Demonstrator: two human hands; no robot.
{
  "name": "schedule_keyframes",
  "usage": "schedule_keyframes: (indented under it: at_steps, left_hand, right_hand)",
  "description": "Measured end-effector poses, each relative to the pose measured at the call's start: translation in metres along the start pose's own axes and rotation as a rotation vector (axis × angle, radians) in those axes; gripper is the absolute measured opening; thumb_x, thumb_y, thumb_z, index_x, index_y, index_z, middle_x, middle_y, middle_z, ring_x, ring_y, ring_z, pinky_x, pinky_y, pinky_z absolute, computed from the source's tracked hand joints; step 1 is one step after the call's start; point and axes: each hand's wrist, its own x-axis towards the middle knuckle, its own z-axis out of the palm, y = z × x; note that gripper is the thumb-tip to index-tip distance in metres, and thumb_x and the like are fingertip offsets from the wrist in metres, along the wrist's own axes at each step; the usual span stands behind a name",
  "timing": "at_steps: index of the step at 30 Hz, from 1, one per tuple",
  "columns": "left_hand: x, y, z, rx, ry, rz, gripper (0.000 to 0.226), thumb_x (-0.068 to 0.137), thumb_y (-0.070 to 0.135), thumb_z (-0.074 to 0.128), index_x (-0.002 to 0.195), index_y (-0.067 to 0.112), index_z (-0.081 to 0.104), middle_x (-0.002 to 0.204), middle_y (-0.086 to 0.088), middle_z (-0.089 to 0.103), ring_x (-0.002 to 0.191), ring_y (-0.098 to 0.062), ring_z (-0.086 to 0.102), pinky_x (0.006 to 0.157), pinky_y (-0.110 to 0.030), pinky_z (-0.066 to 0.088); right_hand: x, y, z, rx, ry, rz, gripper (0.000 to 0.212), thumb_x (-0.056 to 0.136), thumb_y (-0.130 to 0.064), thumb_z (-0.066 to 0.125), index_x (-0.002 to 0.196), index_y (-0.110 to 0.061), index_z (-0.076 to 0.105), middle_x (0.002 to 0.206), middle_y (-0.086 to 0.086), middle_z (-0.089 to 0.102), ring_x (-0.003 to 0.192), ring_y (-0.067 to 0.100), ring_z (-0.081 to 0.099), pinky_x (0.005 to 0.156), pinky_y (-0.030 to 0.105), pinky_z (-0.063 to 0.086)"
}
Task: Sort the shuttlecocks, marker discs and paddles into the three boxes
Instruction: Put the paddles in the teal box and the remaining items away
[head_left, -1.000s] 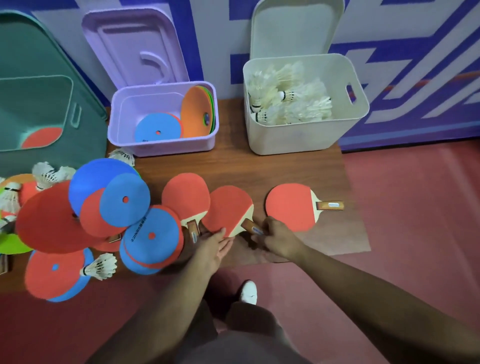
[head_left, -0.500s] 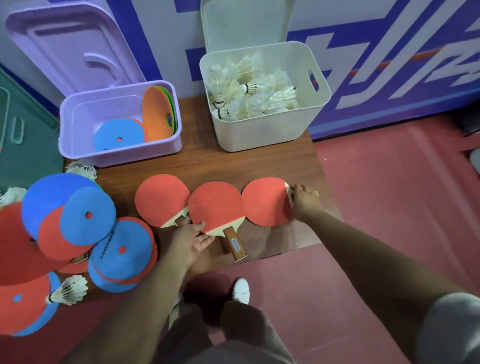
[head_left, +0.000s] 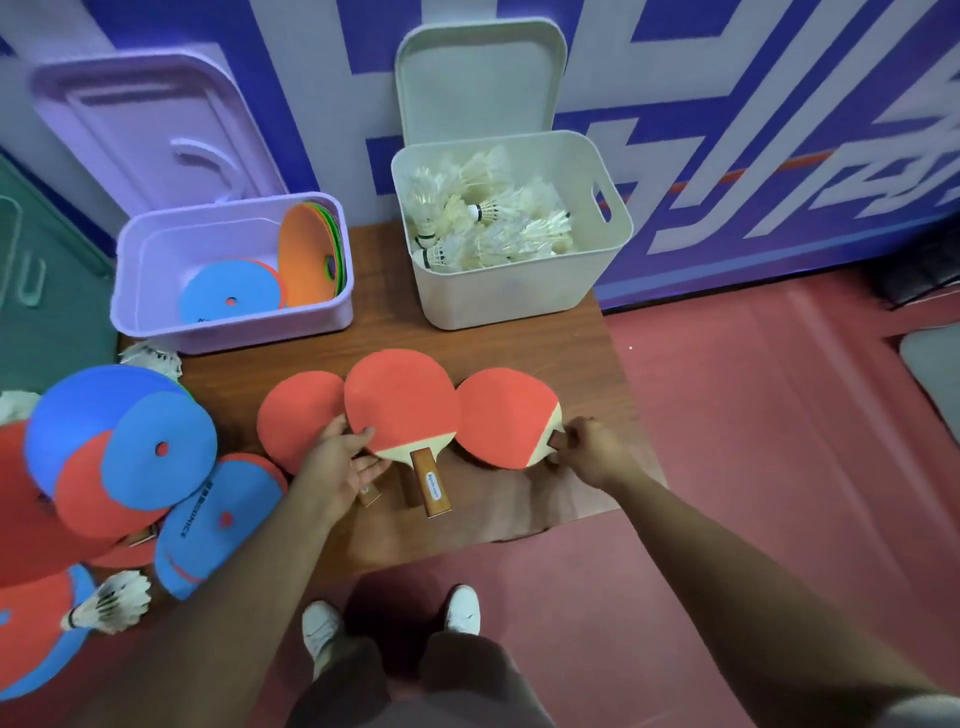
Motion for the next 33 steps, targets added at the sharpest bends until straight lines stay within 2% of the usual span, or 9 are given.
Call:
schedule_keyframes:
  at_steps: [3,5,7,12,14,18,24,28,33]
  left_hand:
    - [-0.016,0.032,-0.008,-0.041,-0.019,0.087,0.04,0.095,0.0,0.05,0.13,0.021,0.05,0.126,-0.01,0.061,0.103,-0.029,0.064,0.09,-0.043,0.051]
    - [-0.03,0.054,-0.017,-0.096,-0.023,0.149,0.036,0.094,-0.001,0.049,0.124,0.019,0.053,0.118,-0.012,0.066,0.1,-0.029,0.067,0.079,-0.042,0.057]
    - [-0.046,0.074,-0.029,-0.126,-0.026,0.223,0.033,0.093,-0.002,0.048,0.118,0.018,0.055,0.113,-0.013,0.067,0.093,-0.027,0.069,0.069,-0.038,0.059]
    - [-0.075,0.116,-0.067,-0.204,-0.038,0.373,0.034,0.09,-0.005,0.044,0.108,0.021,0.056,0.114,-0.012,0.065,0.097,-0.028,0.067,0.072,-0.039,0.06]
    - [-0.085,0.132,-0.085,-0.255,-0.037,0.429,0.042,0.087,-0.007,0.042,0.111,0.025,0.055,0.114,-0.006,0.067,0.1,-0.027,0.066,0.071,-0.041,0.06]
    - [-0.107,0.167,-0.127,-0.331,-0.031,0.52,0.044,0.086,-0.012,0.04,0.108,0.024,0.053,0.112,-0.005,0.065,0.1,-0.03,0.065,0.065,-0.042,0.059]
    - [-0.115,0.215,-0.206,-0.413,-0.128,0.596,0.048,0.09,-0.013,0.043,0.127,0.018,0.049,0.125,-0.015,0.064,0.107,-0.036,0.066,0.076,-0.046,0.059]
    - [-0.106,0.247,-0.264,-0.432,-0.148,0.628,0.047,0.082,-0.006,0.05,0.123,0.017,0.05,0.137,-0.02,0.055,0.112,-0.034,0.064,0.088,-0.046,0.056]
    - [-0.08,0.283,-0.338,-0.485,-0.17,0.618,0.08,0.074,-0.006,0.06,0.142,0.028,0.036,0.14,-0.013,0.053,0.107,-0.032,0.067,0.085,-0.048,0.057]
  right_hand:
    - [-0.016,-0.036,-0.009,0.15,0.105,-0.061,0.037,0.081,-0.016,0.071,0.059,-0.014,0.041,0.055,-0.003,0.041,0.05,0.014,0.039,0.048,0.03,0.029]
    - [-0.024,-0.065,-0.014,0.186,0.167,-0.14,0.038,0.079,-0.013,0.074,0.059,-0.016,0.043,0.054,-0.005,0.04,0.05,0.011,0.036,0.046,0.023,0.025]
    - [-0.028,-0.097,-0.016,0.24,0.192,-0.187,0.035,0.078,-0.014,0.076,0.061,-0.012,0.045,0.056,-0.003,0.038,0.054,0.016,0.035,0.049,0.029,0.026]
    - [-0.038,-0.191,-0.015,0.357,0.133,-0.31,0.03,0.082,-0.02,0.075,0.071,-0.011,0.049,0.063,-0.003,0.042,0.058,0.015,0.039,0.049,0.02,0.03]
    - [-0.042,-0.234,-0.008,0.383,0.081,-0.356,0.03,0.083,-0.023,0.075,0.071,-0.016,0.049,0.063,-0.005,0.045,0.057,0.014,0.045,0.057,0.025,0.039]
    - [-0.052,-0.329,0.018,0.329,0.01,-0.517,0.033,0.079,-0.029,0.077,0.07,-0.014,0.049,0.061,-0.002,0.043,0.057,0.017,0.043,0.059,0.032,0.039]
    - [-0.071,-0.453,0.075,0.179,-0.101,-0.68,0.028,0.083,-0.028,0.074,0.071,-0.016,0.051,0.061,-0.006,0.045,0.058,0.011,0.042,0.056,0.027,0.032]
    - [-0.071,-0.519,0.122,0.076,-0.154,-0.716,0.026,0.081,-0.029,0.073,0.072,-0.017,0.052,0.063,-0.003,0.05,0.063,0.016,0.047,0.061,0.033,0.037]
    - [-0.065,-0.587,0.172,0.0,-0.167,-0.725,0.027,0.08,-0.029,0.074,0.079,-0.011,0.054,0.067,-0.002,0.046,0.061,0.015,0.041,0.05,0.025,0.03]
